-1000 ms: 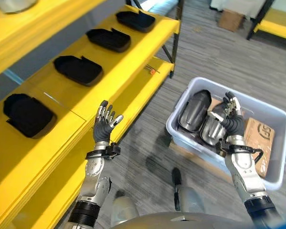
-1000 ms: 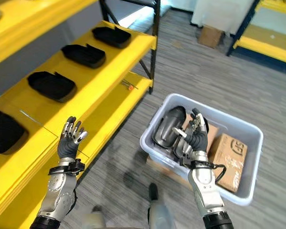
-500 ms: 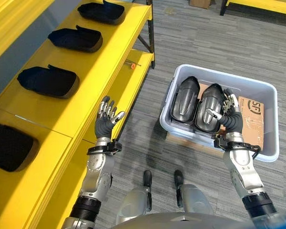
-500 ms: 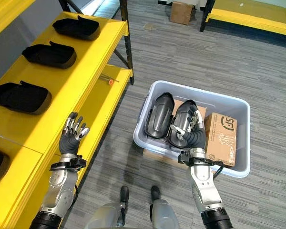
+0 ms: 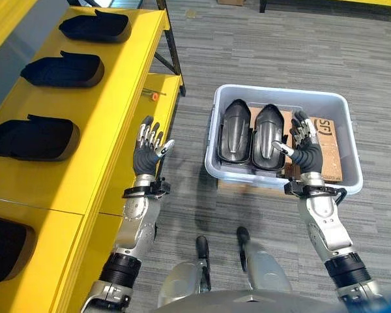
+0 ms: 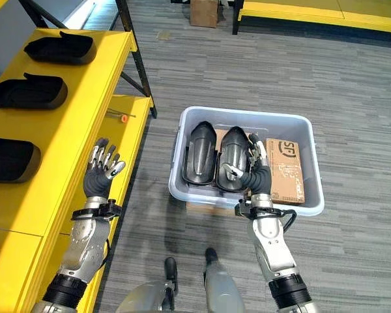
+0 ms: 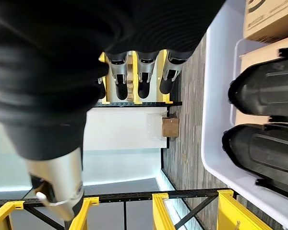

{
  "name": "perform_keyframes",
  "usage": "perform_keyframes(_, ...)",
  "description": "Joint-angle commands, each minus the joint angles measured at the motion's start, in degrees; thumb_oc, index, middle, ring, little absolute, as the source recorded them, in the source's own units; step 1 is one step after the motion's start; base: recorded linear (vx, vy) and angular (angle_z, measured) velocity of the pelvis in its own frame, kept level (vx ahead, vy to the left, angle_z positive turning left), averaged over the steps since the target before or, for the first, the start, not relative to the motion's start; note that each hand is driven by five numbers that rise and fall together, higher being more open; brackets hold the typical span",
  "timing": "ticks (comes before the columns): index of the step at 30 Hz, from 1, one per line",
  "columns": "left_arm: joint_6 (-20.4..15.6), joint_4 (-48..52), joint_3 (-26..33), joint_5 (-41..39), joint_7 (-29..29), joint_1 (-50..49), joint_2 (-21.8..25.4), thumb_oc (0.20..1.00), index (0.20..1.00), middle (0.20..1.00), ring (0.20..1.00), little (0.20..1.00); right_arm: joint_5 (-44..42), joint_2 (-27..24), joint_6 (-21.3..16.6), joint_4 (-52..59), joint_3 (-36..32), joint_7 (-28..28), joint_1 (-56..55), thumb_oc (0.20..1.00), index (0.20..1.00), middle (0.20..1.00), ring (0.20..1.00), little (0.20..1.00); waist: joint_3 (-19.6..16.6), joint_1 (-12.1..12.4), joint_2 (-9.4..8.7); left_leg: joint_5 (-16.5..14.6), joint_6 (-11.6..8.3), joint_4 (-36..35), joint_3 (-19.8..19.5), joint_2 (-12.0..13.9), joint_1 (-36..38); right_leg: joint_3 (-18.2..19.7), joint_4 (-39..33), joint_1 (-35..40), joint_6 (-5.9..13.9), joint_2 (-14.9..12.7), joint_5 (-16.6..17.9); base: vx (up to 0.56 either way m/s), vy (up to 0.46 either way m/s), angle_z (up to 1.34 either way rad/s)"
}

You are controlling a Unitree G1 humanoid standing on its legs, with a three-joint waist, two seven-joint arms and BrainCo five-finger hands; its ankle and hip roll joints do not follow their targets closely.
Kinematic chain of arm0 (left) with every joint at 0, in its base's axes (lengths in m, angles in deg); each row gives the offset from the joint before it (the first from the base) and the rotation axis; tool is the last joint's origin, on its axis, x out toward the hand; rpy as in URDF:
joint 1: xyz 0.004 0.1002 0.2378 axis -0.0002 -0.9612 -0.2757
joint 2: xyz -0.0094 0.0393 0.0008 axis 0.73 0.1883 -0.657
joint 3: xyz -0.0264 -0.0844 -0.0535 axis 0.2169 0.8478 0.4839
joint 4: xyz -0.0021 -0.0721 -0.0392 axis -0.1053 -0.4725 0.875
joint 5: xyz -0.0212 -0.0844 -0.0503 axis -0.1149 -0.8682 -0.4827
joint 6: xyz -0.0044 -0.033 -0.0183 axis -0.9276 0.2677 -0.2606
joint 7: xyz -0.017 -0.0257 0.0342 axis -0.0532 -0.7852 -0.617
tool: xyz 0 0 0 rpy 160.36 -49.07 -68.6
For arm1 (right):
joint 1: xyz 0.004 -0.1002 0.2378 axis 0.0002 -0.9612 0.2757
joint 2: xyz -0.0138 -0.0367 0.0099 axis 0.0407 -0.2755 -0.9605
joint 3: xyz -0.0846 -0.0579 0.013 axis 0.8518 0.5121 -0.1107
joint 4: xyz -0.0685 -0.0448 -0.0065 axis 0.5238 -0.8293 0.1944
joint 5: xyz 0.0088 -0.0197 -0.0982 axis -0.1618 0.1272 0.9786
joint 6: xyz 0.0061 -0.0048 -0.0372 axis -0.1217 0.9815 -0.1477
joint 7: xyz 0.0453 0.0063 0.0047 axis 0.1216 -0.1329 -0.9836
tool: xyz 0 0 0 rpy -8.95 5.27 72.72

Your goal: Move parts from the plastic box to the shelf.

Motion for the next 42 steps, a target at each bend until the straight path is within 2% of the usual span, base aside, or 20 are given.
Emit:
perform_keyframes(1, -1.9, 4.8, 2.0, 1.7, 1.1, -1.4, 2.1, 1.0, 1.0, 1.0, 1.0, 1.0, 0.7, 1.5, -2.0, 3.6, -1.0, 0.4, 1.5, 1.0, 1.0, 1.0, 1.0, 1.0, 0.4, 0.6, 0.42, 1.3, -0.94, -3.8, -3.9, 0.9, 2.1, -8.6, -12.0, 6.1, -5.22, -7.0, 1.8, 0.16, -0.03, -0.37)
perform_keyframes(2, -2.1, 4.8, 2.1, 1.2, 1.0, -1.6, 1.9, 1.0, 1.0, 1.0, 1.0, 1.0, 0.6, 1.5, -2.1, 3.4, -1.0, 0.4, 1.8, 1.0, 1.0, 1.0, 1.0, 1.0, 0.5, 0.6, 0.55, 1.0, -1.45, -4.0, -3.8, 1.4, 2.6, -10.2, -16.1, 6.3, -5.46, -8.7, 1.7, 0.23, -0.133, -0.49)
perform_keyframes(3, -2.3, 4.4, 2.4, 0.6, 0.9, -1.9, 1.7, 1.0, 1.0, 1.0, 1.0, 1.0, 1.1, 1.4, -1.7, 2.9, -1.0, 0.5, 2.3, 1.0, 1.0, 1.0, 1.0, 1.0, 1.0, 0.5, 0.25, 0.3, -2.55, -4.2, -3.5, 1.7, 4.2, -12.4, -25.7, 7.2, -4.71, -11.9, 5.0, 0.17, -0.112, -0.29)
perform_keyframes(4, -2.3, 4.4, 2.5, 0.6, 0.9, -1.9, 1.7, 1.0, 1.0, 1.0, 1.0, 1.0, 1.1, 1.4, -1.7, 2.9, -1.0, 0.5, 2.3, 1.0, 1.0, 1.0, 1.0, 1.0, 1.1, 0.5, 0.28, 0.3, -2.55, -4.2, -3.5, 1.7, 4.3, -12.5, -25.8, 7.4, -4.71, -11.9, 5.0, 0.22, -0.157, -0.16)
perform_keyframes(5, -2.1, 4.7, 2.7, 0.3, 0.6, -2.7, 1.6, 1.0, 1.0, 1.0, 1.0, 1.0, 1.4, 1.2, -1.2, 3.3, -0.9, 0.3, 2.3, 1.0, 1.0, 1.0, 1.0, 1.0, 0.9, 0.6, -0.53, -0.3, -3.02, -4.4, -3.0, 1.5, 5.4, -13.5, -29.5, 8.8, -3.73, -13.2, 7.9, 0.15, -0.111, -0.02)
perform_keyframes(7, -2.0, 4.7, 2.5, 0.2, 0.1, -3.4, 1.1, 1.0, 1.0, 1.0, 1.0, 1.0, 1.1, 1.1, -1.2, 3.3, -0.9, -0.2, 2.0, 1.0, 1.0, 1.0, 1.0, 1.0, 0.0, 0.8, -1.62, -0.5, -3.6, -5.0, -2.7, 1.0, 6.1, -14.1, -31.5, 11.1, -3.52, -12.9, 9.0, 0.17, -0.126, 0.01)
perform_keyframes(10, -1.8, 4.9, 2.3, -0.5, -0.2, -3.9, 0.6, 1.0, 1.0, 1.0, 1.0, 1.0, 0.8, 0.3, -1.4, 3.6, -1.3, -0.5, 2.1, 1.0, 1.0, 1.0, 1.0, 1.0, -1.6, 1.0, -1.67, -0.6, -4.43, -5.3, -3.0, 2.1, 6.2, -15.2, -31.6, 12.3, -4.06, -11.8, 7.1, 0.13, -0.124, 0.24)
perform_keyframes(19, -1.9, 4.2, 1.9, -1.7, -0.2, -3.6, -0.5, 1.0, 1.0, 1.0, 1.0, 1.0, 0.3, -1.3, -2.4, 3.3, -2.3, 0.4, 3.0, 1.0, 1.0, 1.0, 1.0, 1.0, -2.9, -0.2, -0.71, 0.1, -8.41, -5.0, -3.3, 7.9, 6.9, -17.0, -30.7, 14.3, -6.38, -8.1, 2.0, 0.1, -0.175, 0.03)
perform_keyframes(21, -1.9, 4.1, 1.8, -1.9, -0.2, -3.7, -0.8, 1.0, 1.0, 1.0, 1.0, 1.0, 0.5, -1.6, -2.6, 3.6, -2.5, 0.6, 2.8, 1.0, 1.0, 1.0, 1.0, 1.0, -2.9, -0.4, -0.45, 0.6, -9.31, -3.2, -3.2, 9.0, 6.2, -17.1, -30.9, 14.6, -7.13, -7.1, 1.2, 0.07, -0.173, 0.07)
perform_keyframes(23, -1.9, 4.1, 1.9, -2.2, -0.3, -4.0, -0.9, 1.0, 1.0, 1.0, 1.0, 1.0, 0.2, -2.1, -3.4, 3.9, -2.5, 1.0, 2.4, 1.0, 1.0, 1.0, 1.0, 1.0, -2.1, -0.6, -0.35, 4.4, -10.93, 5.3, -3.6, 10.6, 2.6, -16.9, -31.5, 16.1, -9.01, -5.6, -0.1, 0.03, -0.174, 0.12)
perform_keyframes(24, -1.9, 4.4, 1.9, -2.3, -0.4, -4.1, -1.0, 1.0, 1.0, 1.0, 1.0, 1.0, 0.3, -2.4, -3.5, 4.0, -2.4, 1.1, 2.5, 1.0, 1.0, 1.0, 1.0, 1.0, -1.2, -0.2, -0.69, 6.0, -11.23, 10.9, -4.9, 9.9, 0.1, -16.6, -31.6, 16.8, -9.81, -5.3, -0.3, -0.04, -0.152, 0.11)
perform_keyframes(25, -2.0, 4.2, 1.8, -2.2, 0.0, -3.7, -1.2, 1.0, 1.0, 1.0, 1.0, 1.0, 0.5, -3.0, -3.8, 4.2, -2.4, 1.3, 2.7, 1.0, 1.0, 1.0, 1.0, 1.0, 0.5, 0.8, -1.47, 7.3, -11.27, 17.2, -8.2, 7.1, -4.0, -16.1, -31.5, 17.1, -10.43, -5.6, -0.4, -0.05, -0.128, -0.07)
perform_keyframes(26, -1.8, 4.3, 1.6, -2.2, 0.1, -3.4, -1.3, 1.0, 1.0, 1.0, 1.0, 1.0, 0.8, -3.3, -3.9, 4.2, -2.5, 1.5, 2.8, 1.0, 1.0, 1.0, 1.0, 1.0, 0.8, 0.5, -1.91, 7.4, -10.84, 17.4, -7.9, 8.2, -6.2, -16.3, -31.6, 17.2, -10.4, -6.1, -0.6, 0.04, -0.006, -0.14)
perform_keyframes(27, -1.7, 4.3, 1.7, -2.4, 0.0, -3.5, -1.3, 1.0, 1.0, 1.0, 1.0, 1.0, 1.1, -3.3, -4.0, 3.7, -2.7, 2.2, 3.0, 1.0, 1.0, 1.0, 1.0, 1.0, 0.2, 0.3, -2.16, 7.4, -10.38, 10.4, -6.8, 12.5, -6.2, -15.9, -32.3, 17.6, -9.43, -6.8, -0.9, 0.08, 0.048, -0.05)
perform_keyframes(28, -1.7, 4.3, 1.7, -2.4, 0.0, -3.5, -1.3, 1.0, 1.0, 1.0, 1.0, 1.0, 1.1, -3.3, -4.0, 3.7, -2.7, 2.3, 3.0, 1.0, 1.0, 1.0, 1.0, 1.0, 0.3, 0.5, -2.26, 7.5, -10.41, 9.8, -6.5, 12.5, -5.6, -15.6, -32.3, 17.8, -9.43, -6.8, -1.0, 0.18, 0.199, 0.11)
perform_keyframes(29, -1.7, 4.5, 1.8, -2.3, 0.5, -3.4, -1.2, 1.0, 1.0, 1.0, 1.0, 1.0, 1.5, -3.1, -3.9, 2.9, -2.9, 3.3, 3.0, 1.0, 1.0, 1.0, 1.0, 1.0, -0.1, 1.0, -1.88, 10.0, -10.69, 0.4, -7.9, 15.9, -6.0, -14.6, -32.3, 17.9, -8.43, -7.2, -1.2, 0.2, 0.299, 0.07)
perform_keyframes(30, -2.0, 3.8, 1.9, -1.8, 1.1, -3.1, -1.5, 1.0, 1.0, 1.0, 1.0, 1.0, 1.8, -3.4, -4.0, 2.6, -3.6, 4.2, 2.9, 1.0, 1.0, 1.0, 1.0, 1.0, -0.1, 1.5, -0.58, 15.9, -13.0, -7.1, -7.7, 18.1, -6.1, -13.5, -32.3, 18.8, -7.47, -7.5, -1.9, 0.22, 0.365, -0.06)
perform_keyframes(31, -2.0, 3.6, 1.7, -1.7, 1.0, -3.2, -1.6, 1.0, 1.0, 1.0, 1.0, 1.0, 1.7, -3.3, -3.7, 2.5, -3.5, 4.0, 2.5, 1.0, 1.0, 1.0, 1.0, 1.0, -0.3, 1.4, -0.28, 14.9, -13.35, -7.1, -6.8, 18.4, -4.9, -13.2, -32.3, 19.0, -7.17, -8.0, -2.1, 0.19, 0.388, -0.32)
perform_keyframes(35, -2.0, 4.2, 1.5, -1.7, 0.0, -3.8, -1.0, 1.0, 1.0, 1.0, 1.0, 1.0, 1.1, -2.0, -2.7, 1.9, -3.2, 2.9, 1.8, 1.0, 1.0, 1.0, 1.0, 1.0, -2.0, 1.2, 0.65, 11.8, -12.84, -8.1, -3.1, 15.5, -0.7, -11.5, -35.0, 21.0, -5.27, -10.9, 0.8, 0.12, 0.302, -0.56)
perform_keyframes(42, -1.9, 3.9, 2.4, -0.4, 1.0, -2.9, 1.2, 1.0, 1.0, 1.0, 1.0, 1.0, 0.4, 0.2, -0.9, 1.6, -0.1, 0.6, 3.2, 1.0, 1.0, 1.0, 1.0, 1.0, -3.2, 1.8, -1.75, 7.9, -9.91, -8.5, 1.5, 11.7, 1.6, -9.8, -36.1, 19.8, -1.91, -15.5, 4.1, 0.03, 0.178, -0.25)
